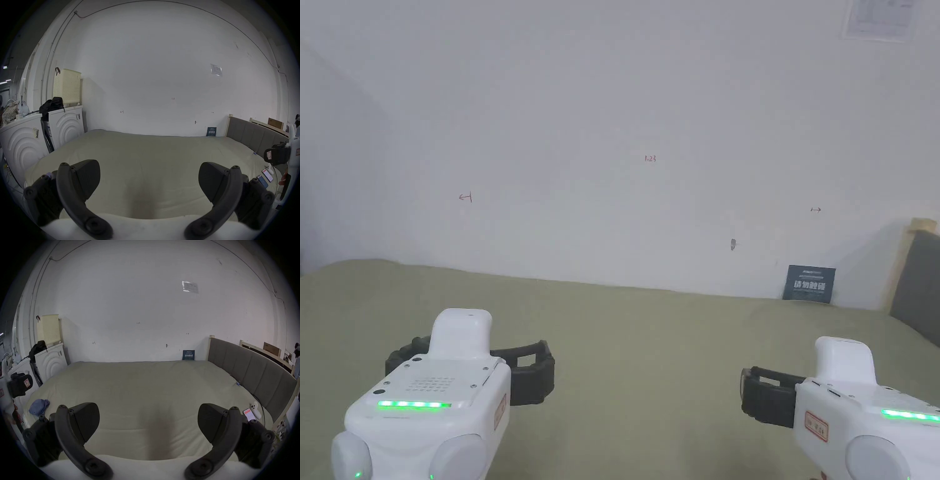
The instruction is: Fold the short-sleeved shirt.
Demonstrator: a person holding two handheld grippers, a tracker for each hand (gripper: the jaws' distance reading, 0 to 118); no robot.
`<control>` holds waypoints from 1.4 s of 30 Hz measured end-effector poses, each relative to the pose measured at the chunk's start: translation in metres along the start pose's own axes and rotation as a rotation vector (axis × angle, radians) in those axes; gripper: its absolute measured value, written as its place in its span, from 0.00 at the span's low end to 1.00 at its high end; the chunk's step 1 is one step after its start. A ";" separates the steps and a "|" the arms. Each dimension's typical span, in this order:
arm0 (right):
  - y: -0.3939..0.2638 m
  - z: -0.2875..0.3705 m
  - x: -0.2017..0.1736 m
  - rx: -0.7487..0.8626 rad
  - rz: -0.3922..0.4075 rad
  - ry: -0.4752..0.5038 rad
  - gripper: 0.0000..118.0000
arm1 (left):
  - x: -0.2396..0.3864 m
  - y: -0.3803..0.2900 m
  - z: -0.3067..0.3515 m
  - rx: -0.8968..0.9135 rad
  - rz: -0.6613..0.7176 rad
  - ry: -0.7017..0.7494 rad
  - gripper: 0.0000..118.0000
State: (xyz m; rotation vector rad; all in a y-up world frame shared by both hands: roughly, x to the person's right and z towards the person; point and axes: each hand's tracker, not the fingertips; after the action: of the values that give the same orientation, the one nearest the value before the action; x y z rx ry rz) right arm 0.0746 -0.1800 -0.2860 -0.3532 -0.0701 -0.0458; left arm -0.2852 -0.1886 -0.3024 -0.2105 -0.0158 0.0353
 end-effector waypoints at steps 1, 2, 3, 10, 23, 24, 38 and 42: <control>0.000 0.002 -0.001 0.008 0.004 0.005 1.00 | 0.000 0.000 0.000 0.000 0.000 0.001 1.00; 0.000 0.005 -0.002 0.024 0.010 0.020 1.00 | -0.001 0.001 0.000 0.000 0.000 0.002 1.00; 0.001 0.008 -0.003 0.033 0.010 0.033 1.00 | -0.001 0.001 0.000 0.002 -0.002 0.002 1.00; 0.012 0.017 -0.003 0.090 -0.026 0.034 1.00 | -0.007 -0.002 0.003 -0.003 -0.004 0.008 1.00; 0.014 0.020 -0.006 0.077 -0.031 0.100 1.00 | -0.019 -0.006 0.000 -0.025 0.002 0.036 1.00; 0.014 0.020 -0.006 0.077 -0.030 0.101 1.00 | -0.019 -0.006 0.001 -0.024 0.002 0.034 1.00; 0.004 0.010 -0.007 0.005 -0.015 0.019 1.00 | -0.017 -0.011 -0.001 -0.042 -0.003 0.037 1.00; 0.002 0.005 -0.001 -0.011 -0.048 0.022 1.00 | -0.015 -0.010 0.001 -0.037 -0.006 0.025 1.00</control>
State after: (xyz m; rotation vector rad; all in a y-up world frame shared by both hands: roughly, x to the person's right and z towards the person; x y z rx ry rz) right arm 0.0738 -0.1766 -0.2818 -0.3622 -0.0570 -0.0979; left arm -0.2998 -0.1984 -0.2994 -0.2480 0.0078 0.0267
